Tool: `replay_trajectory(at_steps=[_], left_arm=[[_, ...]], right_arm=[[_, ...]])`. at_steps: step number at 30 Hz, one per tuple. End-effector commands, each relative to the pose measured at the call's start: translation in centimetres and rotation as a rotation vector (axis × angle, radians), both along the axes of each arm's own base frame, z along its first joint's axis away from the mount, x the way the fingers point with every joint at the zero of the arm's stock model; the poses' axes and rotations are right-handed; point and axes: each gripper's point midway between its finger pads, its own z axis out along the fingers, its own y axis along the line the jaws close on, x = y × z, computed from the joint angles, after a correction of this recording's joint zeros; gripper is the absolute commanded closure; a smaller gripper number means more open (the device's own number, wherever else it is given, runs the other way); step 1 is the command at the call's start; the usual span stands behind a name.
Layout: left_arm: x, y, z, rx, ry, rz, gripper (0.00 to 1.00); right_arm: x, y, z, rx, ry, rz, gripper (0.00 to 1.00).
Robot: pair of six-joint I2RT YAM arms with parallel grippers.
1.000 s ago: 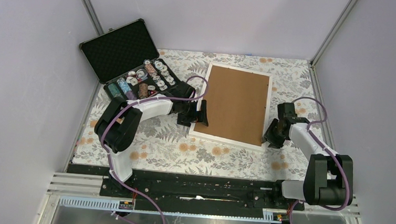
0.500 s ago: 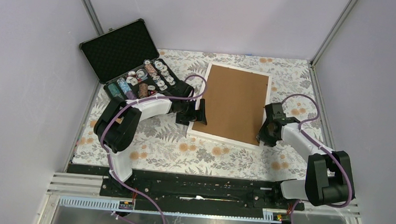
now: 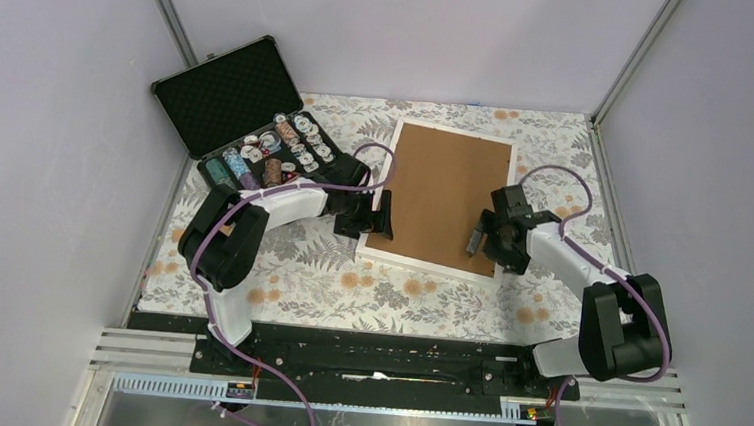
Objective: Put the photo into the frame
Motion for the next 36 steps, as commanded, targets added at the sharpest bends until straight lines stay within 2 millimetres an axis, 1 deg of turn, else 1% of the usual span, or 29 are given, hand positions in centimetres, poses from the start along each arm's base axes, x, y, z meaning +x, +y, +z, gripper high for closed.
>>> replay_trajectory(at_steps=[1,4,6,7,9,10,11,12,16,17,18,20,22,25,27,30,32,33,36], left_arm=[[1.6,0.8,3.7,0.041,-0.156,-0.046,0.01],[3.0,2.7,6.6,0.121,-0.297,-0.029,0.01],[3.6,4.0,9.0,0.158,-0.387,0.007,0.01],[3.5,4.4,9.9,0.155,-0.411,0.025,0.01],[2.0,4.0,11.5,0.083,-0.392,0.035,0.01],[0.9,3.3,12.0,0.03,-0.367,0.032,0.01],[-0.6,2.6,12.9,-0.04,-0.343,0.04,0.01],[-2.1,1.9,13.1,-0.082,-0.327,0.027,0.01],[-6.9,0.1,12.2,-0.14,-0.257,0.08,0.01],[-7.8,-0.3,11.7,-0.165,-0.227,0.106,0.01],[-8.5,-0.8,11.3,-0.192,-0.205,0.126,0.02],[-9.5,-1.6,10.1,-0.218,-0.186,0.161,0.02],[-10.2,-2.2,8.7,-0.209,-0.152,0.178,0.02],[-10.4,-3.1,7.0,-0.194,-0.098,0.179,0.03],[-10.2,-3.7,6.0,-0.182,-0.086,0.17,0.03],[-9.1,-3.7,4.3,-0.114,-0.1,0.149,0.03],[-8.2,-3.4,3.2,-0.058,-0.11,0.136,0.03],[-7.6,-3.1,2.6,-0.035,-0.111,0.138,0.02],[-6.0,-2.4,1.6,-0.015,-0.104,0.151,0.02]], right_arm=[[5.4,0.4,5.1,0.008,-0.129,0.137,0.03],[9.0,-0.7,6.3,0.114,-0.181,0.111,0.01],[11.6,-1.5,6.3,0.146,-0.202,0.104,0.02],[12.8,-1.7,6.3,0.134,-0.201,0.104,0.03],[14.9,-2.3,5.4,0.113,-0.176,0.104,0.06],[15.9,-2.5,5.1,0.107,-0.173,0.105,0.07],[16.7,-2.6,4.2,0.108,-0.155,0.104,0.09],[17.4,-2.9,3.8,0.104,-0.149,0.102,0.11],[19.7,-4.9,2.5,0.065,-0.141,0.055,0.22],[20.2,-4.9,2.0,0.063,-0.139,0.054,0.24],[20.7,-6.3,1.6,0.055,-0.137,0.025,0.27],[21.5,-6.9,0.7,0.068,-0.127,0.023,0.34],[21.6,-7.4,-0.2,0.072,-0.098,0.015,0.39],[20.3,-8.6,-1.3,0.055,-0.057,-0.026,0.46],[18.5,-9.0,-2.1,0.055,-0.025,-0.049,0.48],[16.1,-10.0,-2.2,0.006,-0.009,-0.083,0.55],[14.6,-9.5,-2.5,0.026,0.002,-0.082,0.64],[13.8,-8.9,-2.8,0.055,0.018,-0.082,0.72],[10.6,-7.5,-3.8,0.121,0.069,-0.1,0.85]])
